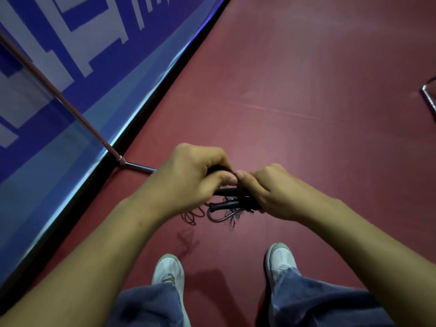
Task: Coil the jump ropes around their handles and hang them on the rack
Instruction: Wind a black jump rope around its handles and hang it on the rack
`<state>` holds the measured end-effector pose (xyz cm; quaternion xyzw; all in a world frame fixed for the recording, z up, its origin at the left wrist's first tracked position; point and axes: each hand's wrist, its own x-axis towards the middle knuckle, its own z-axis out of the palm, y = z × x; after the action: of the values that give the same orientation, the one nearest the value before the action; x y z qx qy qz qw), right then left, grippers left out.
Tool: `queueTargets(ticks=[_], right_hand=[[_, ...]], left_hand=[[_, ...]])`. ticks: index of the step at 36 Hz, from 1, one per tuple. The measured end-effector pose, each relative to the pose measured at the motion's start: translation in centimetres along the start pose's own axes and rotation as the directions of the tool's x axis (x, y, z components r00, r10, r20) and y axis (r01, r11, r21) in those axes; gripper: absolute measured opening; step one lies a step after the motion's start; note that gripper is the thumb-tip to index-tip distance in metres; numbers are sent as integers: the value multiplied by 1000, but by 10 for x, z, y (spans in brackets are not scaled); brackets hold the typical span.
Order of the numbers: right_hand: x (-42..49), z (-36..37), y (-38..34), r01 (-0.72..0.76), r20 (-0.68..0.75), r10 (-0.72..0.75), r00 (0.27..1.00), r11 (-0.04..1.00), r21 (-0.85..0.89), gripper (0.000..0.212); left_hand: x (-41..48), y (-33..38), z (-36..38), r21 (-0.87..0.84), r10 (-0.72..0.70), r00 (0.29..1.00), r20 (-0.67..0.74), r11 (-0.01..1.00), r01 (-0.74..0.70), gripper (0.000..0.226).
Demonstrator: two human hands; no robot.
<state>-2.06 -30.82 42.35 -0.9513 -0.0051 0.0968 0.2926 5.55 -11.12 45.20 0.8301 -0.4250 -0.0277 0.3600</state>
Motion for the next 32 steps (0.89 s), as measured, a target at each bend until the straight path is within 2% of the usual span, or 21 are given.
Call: queueTargets(ticks=[4, 6, 8, 12, 14, 18, 21, 22, 23, 24, 25, 27, 30, 32], right_hand=[[-13, -8, -17, 121, -10, -121, 993, 977, 173, 59], [-19, -7, -27, 186, 6, -188, 982, 974, 130, 45], [-22, -4, -34, 210, 31, -214, 976, 974, 88, 41], [-22, -2, -37, 124, 44, -130, 990, 984, 126, 36], [-22, -4, -36, 71, 42, -84, 996, 966, 250, 41], [-23, -6, -37, 51, 35, -85, 996, 826, 561, 60], [-19, -10, -36, 102, -73, -72, 995, 744, 660, 61], [-17, -12, -36, 126, -138, -47, 989, 750, 649, 58], [-14, -14, -35, 149, -211, -20, 977, 772, 618, 54], [-10, -15, -33, 156, -276, 20, 961, 786, 598, 47], [-7, -16, -29, 146, -321, 67, 945, 790, 596, 40], [-1, -16, -17, 81, -358, 167, 919, 807, 585, 34], [2, -14, 0, -96, -354, 225, 908, 933, 348, 32], [1, -12, 5, -175, -307, 239, 921, 960, 221, 36]], left_hand=[[4, -7, -4, -198, -183, 983, -12, 964, 177, 8], [6, -10, -3, -284, -260, 966, 6, 925, 251, 10], [7, -16, -3, -373, -312, 948, 69, 873, 314, 15], [1, -29, 0, -503, -344, 909, 233, 758, 416, 28], [0, -32, 2, -558, -360, 878, 314, 679, 478, 31], [-4, -37, 8, -674, -319, 784, 532, 401, 620, 18], [-6, -31, 17, -744, -223, 800, 557, 293, 600, 6], [-5, -27, 21, -762, -228, 805, 548, 262, 593, 12], [-4, -24, 26, -762, -251, 806, 536, 267, 590, 10], [-3, -18, 30, -753, -278, 814, 510, 313, 579, 11], [-2, -14, 35, -736, -298, 826, 478, 378, 562, 21], [-1, -5, 41, -670, -326, 837, 440, 501, 547, 26], [0, 6, 43, -405, -343, 846, 408, 762, 505, 21], [1, 10, 41, -207, -321, 872, 370, 887, 414, 20]])
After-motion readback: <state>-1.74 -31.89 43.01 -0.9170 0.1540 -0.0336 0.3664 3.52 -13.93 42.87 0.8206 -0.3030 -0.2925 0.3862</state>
